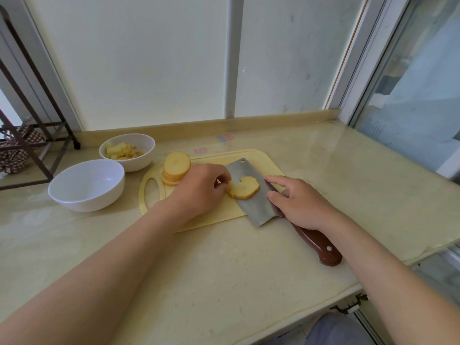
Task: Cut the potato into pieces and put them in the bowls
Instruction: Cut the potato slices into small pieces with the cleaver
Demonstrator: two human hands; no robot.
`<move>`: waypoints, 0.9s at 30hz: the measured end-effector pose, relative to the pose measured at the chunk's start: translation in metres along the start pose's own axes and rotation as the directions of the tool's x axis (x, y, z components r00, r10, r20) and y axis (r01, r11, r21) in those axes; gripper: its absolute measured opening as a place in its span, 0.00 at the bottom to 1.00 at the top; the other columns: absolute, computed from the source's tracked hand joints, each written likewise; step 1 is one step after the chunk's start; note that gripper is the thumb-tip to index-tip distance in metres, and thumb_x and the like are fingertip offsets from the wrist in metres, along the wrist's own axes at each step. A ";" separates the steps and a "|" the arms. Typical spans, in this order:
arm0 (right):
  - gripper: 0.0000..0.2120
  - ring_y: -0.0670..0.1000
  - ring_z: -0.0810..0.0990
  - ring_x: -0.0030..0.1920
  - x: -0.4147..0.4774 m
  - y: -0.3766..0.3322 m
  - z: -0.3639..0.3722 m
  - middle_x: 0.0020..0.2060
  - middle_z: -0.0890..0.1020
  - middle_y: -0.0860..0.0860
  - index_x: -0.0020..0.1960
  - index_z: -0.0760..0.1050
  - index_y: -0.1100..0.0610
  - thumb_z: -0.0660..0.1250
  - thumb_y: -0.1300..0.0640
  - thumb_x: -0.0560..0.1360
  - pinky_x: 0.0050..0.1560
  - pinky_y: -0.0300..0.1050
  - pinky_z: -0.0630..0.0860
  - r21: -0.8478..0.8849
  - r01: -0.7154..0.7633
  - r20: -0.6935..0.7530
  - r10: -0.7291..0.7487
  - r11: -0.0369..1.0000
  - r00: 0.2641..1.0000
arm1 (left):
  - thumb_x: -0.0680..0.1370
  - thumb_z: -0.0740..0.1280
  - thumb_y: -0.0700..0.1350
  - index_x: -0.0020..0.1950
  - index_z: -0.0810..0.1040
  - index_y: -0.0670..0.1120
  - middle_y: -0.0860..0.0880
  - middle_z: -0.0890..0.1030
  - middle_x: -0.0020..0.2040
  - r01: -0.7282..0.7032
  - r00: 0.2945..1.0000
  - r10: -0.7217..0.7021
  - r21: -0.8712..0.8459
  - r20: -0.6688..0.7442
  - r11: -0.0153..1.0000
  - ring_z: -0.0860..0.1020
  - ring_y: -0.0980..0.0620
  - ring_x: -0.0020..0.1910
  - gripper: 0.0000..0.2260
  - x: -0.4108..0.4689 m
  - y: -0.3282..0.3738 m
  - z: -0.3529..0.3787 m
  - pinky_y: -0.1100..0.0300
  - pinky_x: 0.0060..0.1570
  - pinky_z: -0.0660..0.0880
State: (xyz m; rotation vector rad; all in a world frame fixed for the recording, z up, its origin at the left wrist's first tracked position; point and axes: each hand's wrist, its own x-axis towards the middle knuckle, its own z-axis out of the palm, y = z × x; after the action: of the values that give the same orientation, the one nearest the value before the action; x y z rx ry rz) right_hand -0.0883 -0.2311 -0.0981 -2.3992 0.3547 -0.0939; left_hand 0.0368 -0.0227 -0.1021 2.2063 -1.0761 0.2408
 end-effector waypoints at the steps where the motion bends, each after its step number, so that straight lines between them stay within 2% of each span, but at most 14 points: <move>1: 0.22 0.39 0.76 0.33 0.000 0.002 -0.001 0.32 0.82 0.41 0.77 0.70 0.45 0.63 0.52 0.84 0.43 0.41 0.71 0.041 -0.001 0.000 0.001 0.999 1.000 | 0.75 0.70 0.37 0.48 0.83 0.43 0.50 0.83 0.44 -0.010 1.000 0.010 0.008 -0.002 1.000 0.78 0.52 0.41 0.04 0.000 0.001 0.001 0.61 0.43 0.75; 3: 0.21 0.39 0.75 0.27 0.000 0.003 -0.004 0.27 0.81 0.40 0.77 0.71 0.48 0.63 0.54 0.85 0.36 0.36 0.71 0.090 -0.013 -0.004 0.014 0.996 1.000 | 0.75 0.70 0.37 0.47 0.83 0.43 0.49 0.84 0.44 -0.040 0.999 0.040 0.039 -0.003 0.998 0.79 0.49 0.42 0.04 -0.001 0.002 0.001 0.56 0.45 0.76; 6: 0.19 0.42 0.72 0.25 -0.002 0.001 -0.006 0.25 0.80 0.41 0.75 0.73 0.48 0.64 0.54 0.85 0.28 0.37 0.69 0.144 -0.038 -0.005 0.039 0.989 0.999 | 0.74 0.69 0.35 0.46 0.83 0.43 0.49 0.84 0.43 -0.061 0.998 0.062 0.032 -0.023 0.998 0.80 0.49 0.42 0.06 0.000 0.003 0.002 0.54 0.46 0.76; 10: 0.18 0.43 0.71 0.22 -0.003 0.000 -0.008 0.27 0.81 0.42 0.74 0.75 0.49 0.65 0.55 0.84 0.19 0.36 0.64 0.186 -0.068 -0.034 0.076 0.980 0.997 | 0.76 0.63 0.31 0.52 0.84 0.43 0.50 0.85 0.49 0.014 1.000 -0.014 -0.042 -0.008 0.999 0.80 0.52 0.48 0.13 0.002 0.002 -0.004 0.64 0.50 0.73; 13: 0.17 0.48 0.73 0.28 -0.001 0.001 -0.009 0.31 0.83 0.46 0.72 0.76 0.49 0.66 0.56 0.83 0.25 0.37 0.67 0.219 -0.086 -0.043 0.098 0.972 0.994 | 0.75 0.58 0.29 0.56 0.83 0.44 0.53 0.82 0.51 0.100 0.995 -0.100 -0.081 0.010 0.992 0.77 0.59 0.47 0.19 0.004 0.002 -0.014 0.77 0.47 0.67; 16: 0.17 0.51 0.76 0.34 0.001 0.001 -0.010 0.35 0.85 0.49 0.71 0.77 0.49 0.67 0.55 0.83 0.36 0.45 0.71 0.246 -0.099 -0.038 0.111 0.964 0.993 | 0.74 0.57 0.29 0.53 0.82 0.46 0.55 0.81 0.48 0.171 0.984 -0.177 -0.155 -0.029 0.973 0.75 0.65 0.45 0.19 0.006 0.002 -0.023 0.80 0.45 0.66; 19: 0.17 0.52 0.76 0.35 0.003 0.003 -0.010 0.37 0.86 0.53 0.71 0.77 0.48 0.67 0.55 0.83 0.36 0.46 0.71 0.243 -0.099 -0.035 0.111 0.965 0.993 | 0.74 0.64 0.34 0.46 0.81 0.48 0.55 0.82 0.43 0.138 0.990 -0.137 -0.145 0.020 0.980 0.78 0.59 0.43 0.11 0.004 0.002 -0.027 0.74 0.42 0.70; 22: 0.17 0.51 0.73 0.30 0.001 0.006 -0.010 0.29 0.82 0.46 0.72 0.76 0.48 0.66 0.55 0.83 0.32 0.44 0.71 0.206 -0.069 -0.049 0.081 0.976 0.996 | 0.73 0.68 0.39 0.45 0.80 0.48 0.57 0.79 0.41 0.085 0.980 -0.084 0.003 0.180 0.996 0.77 0.54 0.43 0.05 0.001 0.001 -0.021 0.60 0.46 0.76; 24: 0.18 0.46 0.71 0.24 -0.001 0.004 -0.007 0.27 0.81 0.45 0.73 0.75 0.47 0.65 0.55 0.84 0.27 0.39 0.68 0.162 -0.044 -0.050 0.053 0.986 0.997 | 0.74 0.70 0.40 0.46 0.80 0.48 0.57 0.77 0.39 0.053 0.981 -0.060 0.045 0.187 0.998 0.77 0.54 0.42 0.03 -0.001 -0.001 -0.018 0.55 0.46 0.77; 27: 0.20 0.40 0.75 0.25 -0.003 0.003 -0.003 0.28 0.83 0.45 0.75 0.74 0.48 0.65 0.55 0.84 0.35 0.41 0.71 0.111 0.000 -0.049 0.006 0.994 0.999 | 0.74 0.71 0.40 0.46 0.80 0.46 0.53 0.79 0.41 0.016 0.990 -0.020 0.033 0.142 0.999 0.77 0.52 0.42 0.02 0.001 -0.005 -0.014 0.53 0.45 0.77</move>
State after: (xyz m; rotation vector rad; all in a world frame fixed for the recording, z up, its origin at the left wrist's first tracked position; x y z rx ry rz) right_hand -0.0922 -0.2345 -0.0979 -2.2898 0.3663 -0.1676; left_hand 0.0425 -0.0122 -0.0933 2.2891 -1.1350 0.0939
